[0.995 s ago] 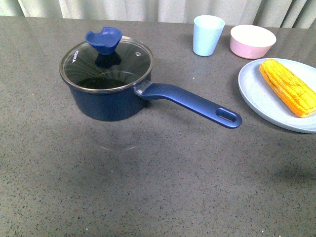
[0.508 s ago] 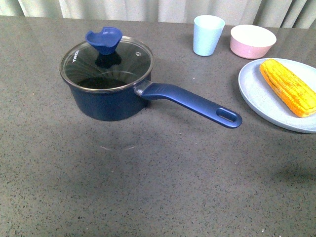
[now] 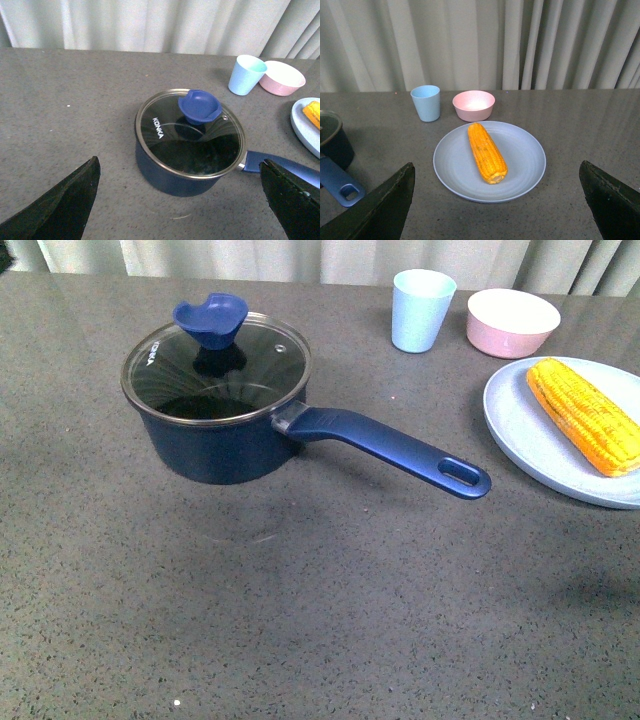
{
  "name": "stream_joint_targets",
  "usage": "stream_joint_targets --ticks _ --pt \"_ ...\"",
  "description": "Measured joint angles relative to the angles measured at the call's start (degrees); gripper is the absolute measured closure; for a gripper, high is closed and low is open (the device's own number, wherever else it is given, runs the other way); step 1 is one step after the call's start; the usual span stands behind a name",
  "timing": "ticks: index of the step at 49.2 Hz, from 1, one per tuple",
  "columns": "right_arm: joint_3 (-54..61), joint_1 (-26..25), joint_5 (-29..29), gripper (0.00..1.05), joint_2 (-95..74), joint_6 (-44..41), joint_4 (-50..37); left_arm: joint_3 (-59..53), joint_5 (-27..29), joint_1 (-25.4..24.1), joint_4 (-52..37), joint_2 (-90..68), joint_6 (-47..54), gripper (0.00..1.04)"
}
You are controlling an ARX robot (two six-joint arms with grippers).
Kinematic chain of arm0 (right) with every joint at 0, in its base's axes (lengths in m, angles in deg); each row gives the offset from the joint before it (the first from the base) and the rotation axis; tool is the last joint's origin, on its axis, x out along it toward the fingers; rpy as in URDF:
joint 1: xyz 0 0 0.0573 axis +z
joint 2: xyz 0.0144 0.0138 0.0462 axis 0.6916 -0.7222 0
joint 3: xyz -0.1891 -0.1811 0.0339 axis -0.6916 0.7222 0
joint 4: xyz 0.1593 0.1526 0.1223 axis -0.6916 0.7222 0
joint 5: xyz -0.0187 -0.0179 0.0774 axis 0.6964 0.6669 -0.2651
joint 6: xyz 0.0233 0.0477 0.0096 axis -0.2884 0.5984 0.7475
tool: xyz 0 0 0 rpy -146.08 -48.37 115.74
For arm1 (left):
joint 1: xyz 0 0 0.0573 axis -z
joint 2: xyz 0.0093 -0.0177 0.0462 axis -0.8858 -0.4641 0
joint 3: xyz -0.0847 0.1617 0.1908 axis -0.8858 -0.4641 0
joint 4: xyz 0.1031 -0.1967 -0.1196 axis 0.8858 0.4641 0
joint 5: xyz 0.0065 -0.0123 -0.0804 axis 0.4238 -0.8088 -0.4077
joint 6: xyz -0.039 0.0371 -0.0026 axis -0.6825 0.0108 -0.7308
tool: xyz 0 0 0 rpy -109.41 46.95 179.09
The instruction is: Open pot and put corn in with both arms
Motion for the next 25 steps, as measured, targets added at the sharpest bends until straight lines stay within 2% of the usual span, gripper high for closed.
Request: stream_joint_targets --ticks 10,25 --pt "0.00 0.00 0.00 0.09 0.00 0.00 0.00 8.20 5.14 6.19 -6.51 -16.66 -2.12 0.09" --pt "0.00 0.00 0.00 0.09 0.00 0.00 0.00 16.17 7.08 10.47 -9.35 -30.12 -2.12 0.09"
